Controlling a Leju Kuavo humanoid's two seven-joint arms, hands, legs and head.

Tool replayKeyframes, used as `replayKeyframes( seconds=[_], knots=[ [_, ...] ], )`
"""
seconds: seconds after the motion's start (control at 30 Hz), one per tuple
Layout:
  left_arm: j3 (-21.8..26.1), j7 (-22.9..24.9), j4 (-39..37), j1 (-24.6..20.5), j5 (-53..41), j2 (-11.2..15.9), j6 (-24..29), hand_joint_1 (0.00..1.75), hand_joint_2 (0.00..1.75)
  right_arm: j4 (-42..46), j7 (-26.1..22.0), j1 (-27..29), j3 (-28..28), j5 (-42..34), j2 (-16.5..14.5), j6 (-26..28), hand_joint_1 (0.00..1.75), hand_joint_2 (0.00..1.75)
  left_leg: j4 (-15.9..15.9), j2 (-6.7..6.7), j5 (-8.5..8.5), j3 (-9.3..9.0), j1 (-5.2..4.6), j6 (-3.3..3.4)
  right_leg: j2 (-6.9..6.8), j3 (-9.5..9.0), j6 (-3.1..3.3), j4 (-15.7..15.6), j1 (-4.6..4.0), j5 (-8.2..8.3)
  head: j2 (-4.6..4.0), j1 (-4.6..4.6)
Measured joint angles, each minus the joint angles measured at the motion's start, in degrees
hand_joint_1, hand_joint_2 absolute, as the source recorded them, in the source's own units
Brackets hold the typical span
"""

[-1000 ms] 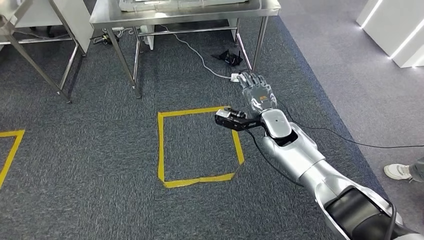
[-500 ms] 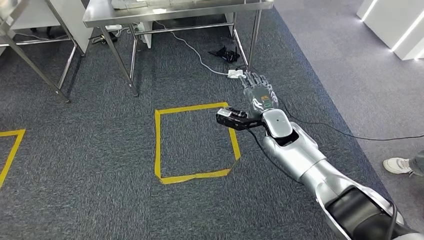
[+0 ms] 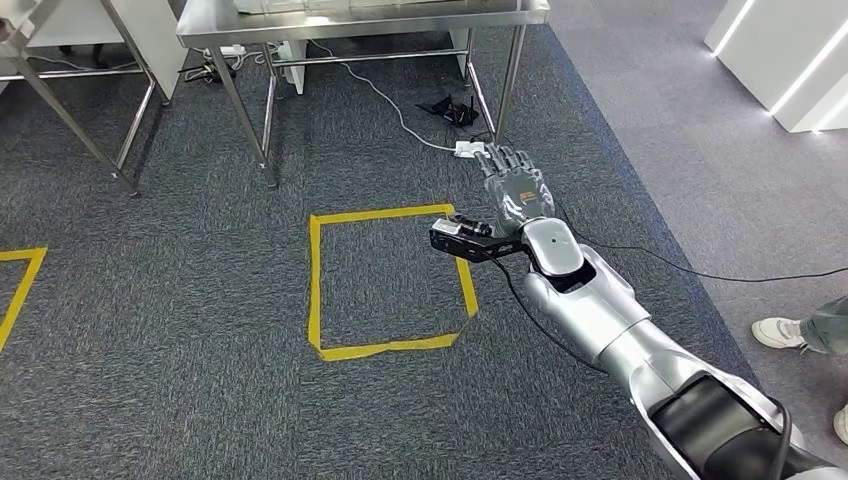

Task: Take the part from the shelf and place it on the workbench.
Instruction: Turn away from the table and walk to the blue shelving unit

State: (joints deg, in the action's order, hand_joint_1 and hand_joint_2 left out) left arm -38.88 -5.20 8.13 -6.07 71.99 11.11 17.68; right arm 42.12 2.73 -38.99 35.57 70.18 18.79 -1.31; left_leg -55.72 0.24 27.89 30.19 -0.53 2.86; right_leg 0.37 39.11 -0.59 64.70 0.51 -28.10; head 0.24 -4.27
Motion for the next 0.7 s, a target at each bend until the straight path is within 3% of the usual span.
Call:
replayKeyframes(
  seconds=[0.07, 0.1, 0.13, 0.23, 0.3, 0.33, 0.43, 0.47, 0.5, 0.6, 0.67, 0.7],
  knots=[
    [0.0, 0.0, 0.0, 0.0, 0.0, 0.0, 0.0, 0.0, 0.0, 0.0, 0.0, 0.2, 0.0, 0.0, 0.0, 0.0, 0.0, 0.0, -0.1, 0.0, -0.21, 0.4, -0.03, 0.25, -0.03, 2.74, -0.37, 7.0, 0.08, -3.49, 0.0, 0.02],
    [0.0, 0.0, 0.0, 0.1, 0.0, 0.0, -0.1, 0.0, 0.0, 0.0, 0.0, 0.3, 0.0, 0.0, 0.0, 0.0, 0.0, 0.0, -0.3, 0.0, -0.24, 0.65, -0.01, 0.29, -0.06, 3.72, -0.59, 9.9, 0.18, -4.4, 0.0, 0.02],
    [0.0, 0.0, 0.0, 0.1, 0.0, 0.0, -0.1, 0.0, 0.0, 0.0, 0.0, 0.4, 0.0, 0.0, 0.0, 0.0, 0.0, 0.0, -0.6, 0.0, -0.21, 0.85, 0.04, 0.26, -0.09, 3.62, -0.79, 10.4, 0.32, -3.93, 0.0, 0.02],
    [0.0, 0.0, 0.0, 0.1, 0.0, 0.0, -0.1, 0.0, 0.0, 0.0, 0.0, 0.5, 0.0, 0.0, 0.0, 0.0, 0.0, 0.0, -1.1, 0.0, -0.13, 1.14, 0.17, 0.16, -0.15, 2.05, -1.09, 8.1, 0.6, -1.7, 0.0, 0.03],
    [0.0, 0.0, 0.0, 0.1, 0.0, 0.0, -0.1, 0.0, 0.0, 0.0, 0.0, 0.5, 0.0, 0.0, 0.0, 0.0, 0.0, 0.0, -1.1, 0.0, -0.1, 1.15, 0.18, 0.15, -0.16, 1.82, -1.11, 7.7, 0.62, -1.48, 0.0, 0.03],
    [0.0, 0.0, 0.0, 0.1, 0.0, 0.0, -0.1, 0.0, 0.0, 0.0, 0.0, 0.4, 0.0, 0.0, 0.0, 0.0, 0.0, 0.0, -1.5, -0.03, 0.15, 1.37, 0.23, -0.14, -0.2, 0.24, -1.22, 5.0, 0.67, -0.94, 0.0, 0.02],
    [0.0, 0.0, 0.0, 0.1, 0.0, -0.1, -0.1, 0.0, 0.0, 0.0, 0.0, 0.2, 0.0, 0.0, 0.0, 0.0, 0.0, 0.0, -3.9, -0.19, 1.42, 2.95, 0.27, -1.79, -0.14, -3.96, 0.09, -3.3, 0.7, 0.82, 0.0, 0.16],
    [0.0, 0.0, 0.0, 0.1, 0.0, -0.1, -0.1, 0.0, 0.0, 0.0, 0.0, 0.2, 0.0, 0.0, 0.0, 0.0, 0.0, 0.0, -5.2, -0.22, 2.27, 3.65, 0.3, -2.21, -0.09, -3.84, 0.78, -3.6, 0.68, 0.99, 0.0, 0.28],
    [0.0, 0.0, 0.0, 0.1, 0.0, -0.1, -0.1, 0.0, 0.0, 0.0, 0.0, 0.1, 0.0, 0.0, 0.0, 0.0, 0.0, 0.0, -7.6, -0.22, 3.79, 4.75, 0.44, -2.52, -0.12, -3.79, 1.09, -3.7, 0.71, 1.09, 0.0, 0.35],
    [0.0, 0.0, 0.0, 0.2, 0.0, -0.2, -0.1, 0.0, 0.0, 0.0, 0.0, 0.1, 0.0, 0.0, 0.0, 0.0, 0.0, 0.0, -17.5, -0.21, 8.09, 9.33, 0.77, -3.06, -0.18, -3.47, 1.54, -3.7, 0.48, 1.27, 0.0, 0.41],
    [0.0, 0.0, 0.0, 0.3, 0.0, -0.3, -0.1, 0.0, 0.0, 0.0, 0.0, 0.1, 0.0, 0.0, 0.0, 0.0, 0.0, 0.0, -18.3, -0.21, 6.85, 9.71, 0.79, -2.96, -0.11, -3.38, 1.62, -3.7, 0.36, 1.33, 0.0, 0.41],
    [0.0, 0.0, 0.0, 0.3, 0.0, -0.3, -0.1, 0.0, 0.0, 0.0, 0.0, 0.1, 0.0, 0.0, 0.0, 0.0, 0.0, 0.0, -15.9, -0.22, 5.02, 8.54, 0.78, -2.8, -0.06, -3.42, 1.62, -3.7, 0.32, 1.34, 0.0, 0.42]
  ],
)
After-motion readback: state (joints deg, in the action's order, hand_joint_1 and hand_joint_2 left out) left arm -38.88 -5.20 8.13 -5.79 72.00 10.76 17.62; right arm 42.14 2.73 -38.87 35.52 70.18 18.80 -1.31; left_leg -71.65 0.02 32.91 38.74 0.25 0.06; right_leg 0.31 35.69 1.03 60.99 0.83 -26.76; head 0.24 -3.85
